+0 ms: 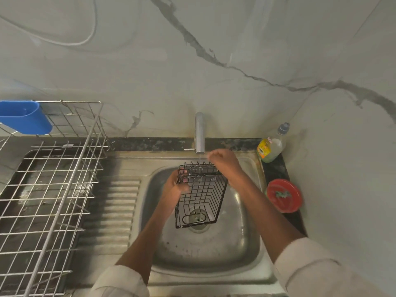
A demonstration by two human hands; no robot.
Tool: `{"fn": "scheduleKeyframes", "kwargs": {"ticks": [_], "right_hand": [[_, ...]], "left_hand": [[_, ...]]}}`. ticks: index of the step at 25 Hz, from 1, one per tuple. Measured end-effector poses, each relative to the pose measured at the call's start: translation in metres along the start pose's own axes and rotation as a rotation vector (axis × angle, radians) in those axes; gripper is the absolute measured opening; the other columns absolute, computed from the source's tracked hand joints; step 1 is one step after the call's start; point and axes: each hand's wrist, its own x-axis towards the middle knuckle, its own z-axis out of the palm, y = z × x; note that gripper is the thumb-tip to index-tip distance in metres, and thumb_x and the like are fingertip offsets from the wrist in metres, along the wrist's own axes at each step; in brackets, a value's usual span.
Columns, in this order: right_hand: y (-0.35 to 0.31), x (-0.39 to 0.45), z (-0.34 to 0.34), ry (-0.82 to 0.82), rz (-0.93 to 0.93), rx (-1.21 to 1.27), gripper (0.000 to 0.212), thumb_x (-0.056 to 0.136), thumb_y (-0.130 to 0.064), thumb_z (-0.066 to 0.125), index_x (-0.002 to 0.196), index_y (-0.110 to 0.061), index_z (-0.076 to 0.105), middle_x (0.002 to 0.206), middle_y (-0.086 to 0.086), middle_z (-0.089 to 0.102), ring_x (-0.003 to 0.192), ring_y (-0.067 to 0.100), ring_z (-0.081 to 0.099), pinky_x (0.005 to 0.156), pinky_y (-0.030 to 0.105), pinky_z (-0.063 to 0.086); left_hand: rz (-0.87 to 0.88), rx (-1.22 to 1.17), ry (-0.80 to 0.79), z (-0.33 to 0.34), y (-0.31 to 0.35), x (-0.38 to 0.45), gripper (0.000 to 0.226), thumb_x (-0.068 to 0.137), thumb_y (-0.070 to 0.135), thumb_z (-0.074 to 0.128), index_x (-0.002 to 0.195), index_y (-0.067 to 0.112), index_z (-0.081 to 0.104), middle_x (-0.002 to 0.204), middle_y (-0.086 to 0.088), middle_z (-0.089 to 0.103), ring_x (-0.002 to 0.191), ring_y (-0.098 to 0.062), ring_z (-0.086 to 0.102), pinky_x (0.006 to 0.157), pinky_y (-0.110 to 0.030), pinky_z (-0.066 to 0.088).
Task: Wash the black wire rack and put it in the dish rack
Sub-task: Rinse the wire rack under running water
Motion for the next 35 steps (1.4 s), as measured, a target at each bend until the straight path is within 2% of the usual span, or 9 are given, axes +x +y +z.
{"fn": "scheduleKeyframes", "kwargs": {"ticks": [3, 6, 8, 11, 16, 21, 27, 31, 35], "right_hand": [[0.018, -0.037, -0.025, -0.068, 0.038, 0.028, 0.066, 0.087, -0.062, 0.072, 0.143, -0.032, 0.055, 0.147, -0.005, 0.055, 0.133, 0.020, 0.054, 0.103, 0.043, 0.049], [0.034, -0.063, -0.042, -0.232, 0.005, 0.197, 0.089, 0.076, -0.059, 0.082, 0.150, -0.044, 0.036, 0.139, -0.024, 0.052, 0.130, 0.009, 0.052, 0.103, 0.042, 0.048], [0.043, -0.072, -0.045, -0.135, -0.059, 0.179, 0.085, 0.074, -0.039, 0.092, 0.142, -0.044, 0.041, 0.129, -0.025, 0.057, 0.122, 0.006, 0.059, 0.103, 0.035, 0.050], [0.043, -0.080, -0.041, 0.139, -0.055, 0.148, 0.073, 0.077, -0.014, 0.090, 0.135, -0.030, 0.048, 0.113, -0.021, 0.060, 0.106, 0.001, 0.063, 0.078, 0.010, 0.047], [0.047, -0.084, -0.011, 0.416, 0.041, 0.065, 0.098, 0.061, -0.039, 0.096, 0.143, -0.020, 0.047, 0.127, -0.006, 0.057, 0.113, 0.014, 0.062, 0.080, 0.022, 0.048], [0.039, -0.083, 0.008, 0.231, 0.017, 0.005, 0.106, 0.057, -0.036, 0.096, 0.144, -0.020, 0.037, 0.129, 0.001, 0.054, 0.112, 0.019, 0.059, 0.079, 0.020, 0.049], [0.001, -0.076, 0.032, 0.274, -0.016, -0.028, 0.091, 0.052, -0.055, 0.089, 0.129, -0.028, 0.049, 0.116, -0.005, 0.065, 0.107, 0.017, 0.065, 0.089, 0.034, 0.055], [-0.004, -0.077, 0.036, 0.319, 0.054, 0.009, 0.102, 0.062, -0.053, 0.094, 0.139, -0.013, 0.041, 0.124, 0.007, 0.059, 0.107, 0.027, 0.064, 0.079, 0.029, 0.049], [0.024, -0.079, 0.041, 0.262, 0.042, 0.121, 0.073, 0.053, -0.045, 0.089, 0.116, -0.031, 0.056, 0.103, -0.007, 0.071, 0.085, 0.012, 0.073, 0.069, 0.038, 0.064]], "left_hand": [[0.036, -0.123, -0.062, 0.004, 0.003, 0.012, 0.062, 0.063, 0.015, 0.064, 0.125, 0.016, 0.073, 0.119, -0.006, 0.078, 0.118, -0.026, 0.070, 0.108, -0.051, 0.050], [0.039, -0.225, -0.145, 0.018, 0.025, 0.013, 0.044, 0.076, 0.010, 0.056, 0.112, 0.017, 0.078, 0.113, -0.011, 0.078, 0.108, -0.026, 0.072, 0.097, -0.039, 0.054], [0.020, -0.238, -0.177, 0.029, 0.038, 0.011, 0.031, 0.092, 0.009, 0.052, 0.108, 0.017, 0.078, 0.105, -0.006, 0.080, 0.099, -0.019, 0.075, 0.091, -0.034, 0.056], [-0.028, -0.106, -0.056, 0.044, 0.052, 0.018, 0.023, 0.106, 0.018, 0.058, 0.107, 0.025, 0.080, 0.103, -0.002, 0.083, 0.101, -0.018, 0.077, 0.104, -0.041, 0.055], [0.096, 0.097, 0.014, 0.056, 0.054, 0.024, 0.026, 0.107, 0.007, 0.058, 0.127, 0.019, 0.070, 0.119, -0.002, 0.075, 0.105, -0.015, 0.073, 0.097, -0.031, 0.059], [0.129, 0.097, 0.166, 0.042, 0.039, 0.043, 0.034, 0.108, 0.008, 0.047, 0.134, 0.022, 0.065, 0.130, -0.005, 0.072, 0.123, -0.023, 0.067, 0.112, -0.051, 0.052], [0.034, -0.060, 0.223, 0.015, 0.040, 0.039, 0.038, 0.104, 0.012, 0.061, 0.142, 0.021, 0.059, 0.139, -0.007, 0.065, 0.134, -0.029, 0.060, 0.117, -0.047, 0.046], [0.049, -0.196, 0.125, 0.025, 0.058, -0.009, 0.033, 0.113, 0.036, 0.051, 0.126, 0.014, 0.072, 0.118, -0.010, 0.078, 0.106, -0.020, 0.073, 0.095, -0.033, 0.058], [0.093, -0.227, 0.010, 0.037, 0.069, -0.030, 0.032, 0.114, 0.025, 0.050, 0.115, 0.004, 0.074, 0.102, -0.015, 0.082, 0.094, -0.028, 0.080, 0.088, -0.039, 0.063]]}}
